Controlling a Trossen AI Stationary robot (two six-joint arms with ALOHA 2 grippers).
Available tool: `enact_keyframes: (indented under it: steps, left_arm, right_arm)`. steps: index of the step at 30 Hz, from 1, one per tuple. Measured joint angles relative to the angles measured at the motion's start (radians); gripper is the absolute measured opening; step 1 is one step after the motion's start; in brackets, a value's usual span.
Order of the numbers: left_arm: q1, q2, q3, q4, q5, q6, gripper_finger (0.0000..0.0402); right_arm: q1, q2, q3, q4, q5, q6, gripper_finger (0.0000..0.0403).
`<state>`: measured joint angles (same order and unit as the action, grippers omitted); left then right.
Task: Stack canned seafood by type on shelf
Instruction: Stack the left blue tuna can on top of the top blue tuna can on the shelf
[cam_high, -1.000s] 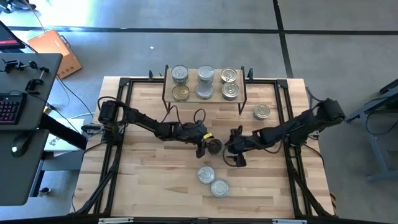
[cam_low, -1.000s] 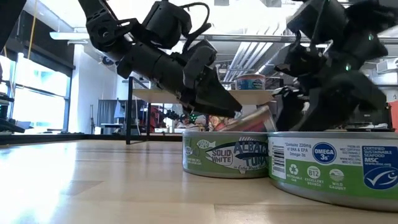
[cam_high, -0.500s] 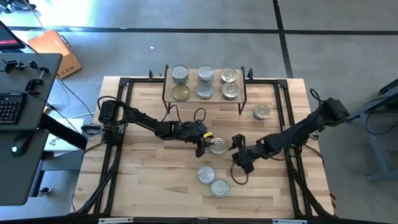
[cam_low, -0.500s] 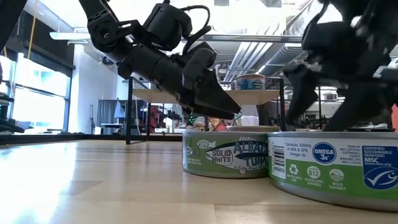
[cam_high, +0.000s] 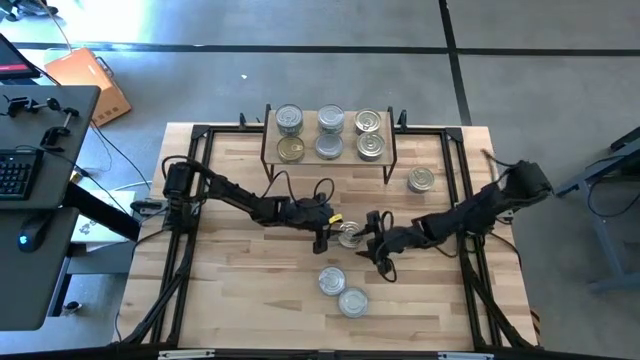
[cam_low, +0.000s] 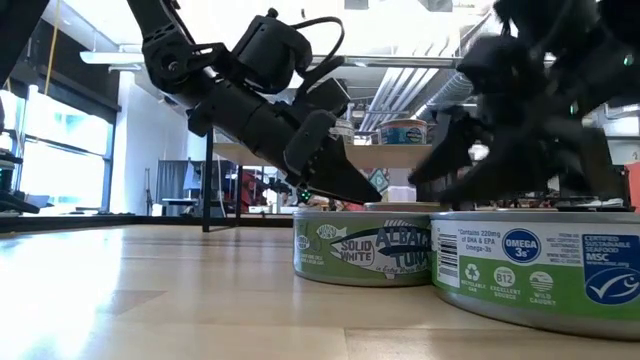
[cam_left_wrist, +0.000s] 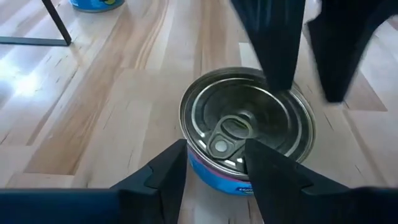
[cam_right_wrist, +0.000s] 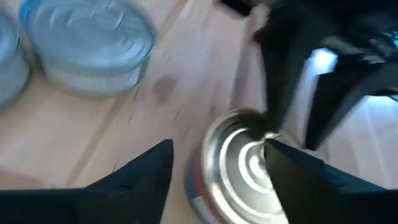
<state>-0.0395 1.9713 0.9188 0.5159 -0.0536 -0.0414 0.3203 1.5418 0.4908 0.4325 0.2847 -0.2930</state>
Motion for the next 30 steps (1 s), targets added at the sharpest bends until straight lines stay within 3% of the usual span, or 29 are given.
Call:
enact_keyframes:
  steps: [6,13,16,22,30]
  left_arm:
    - [-0.005,-0.001,0.000,-0.014,0.011,-0.005,0.0146]
    - [-0.050,-0.013,-0.001,-0.021,0.003,0.113,0.0138]
    - [-0.088,-0.023,-0.001,-0.024,0.042,0.187,0.0137]
    - [-0.169,-0.028,-0.001,0.030,0.012,0.432,0.0137]
    - [-0.244,-0.028,-0.001,0.082,-0.224,0.614,0.0152]
  right_arm:
    - [0.000,0.134,0.000,0.108,0.082,-0.073,0.0150]
    - [0.003,0.158,0.004,0.121,0.081,0.019,0.0018]
    - [-0.003,0.132,0.002,0.108,0.091,0.066,0.0011]
    - [-0.029,0.011,-0.004,0.007,0.028,0.159,0.0003]
    - [-0.095,-0.114,-0.004,-0.074,-0.147,0.326,0.0001]
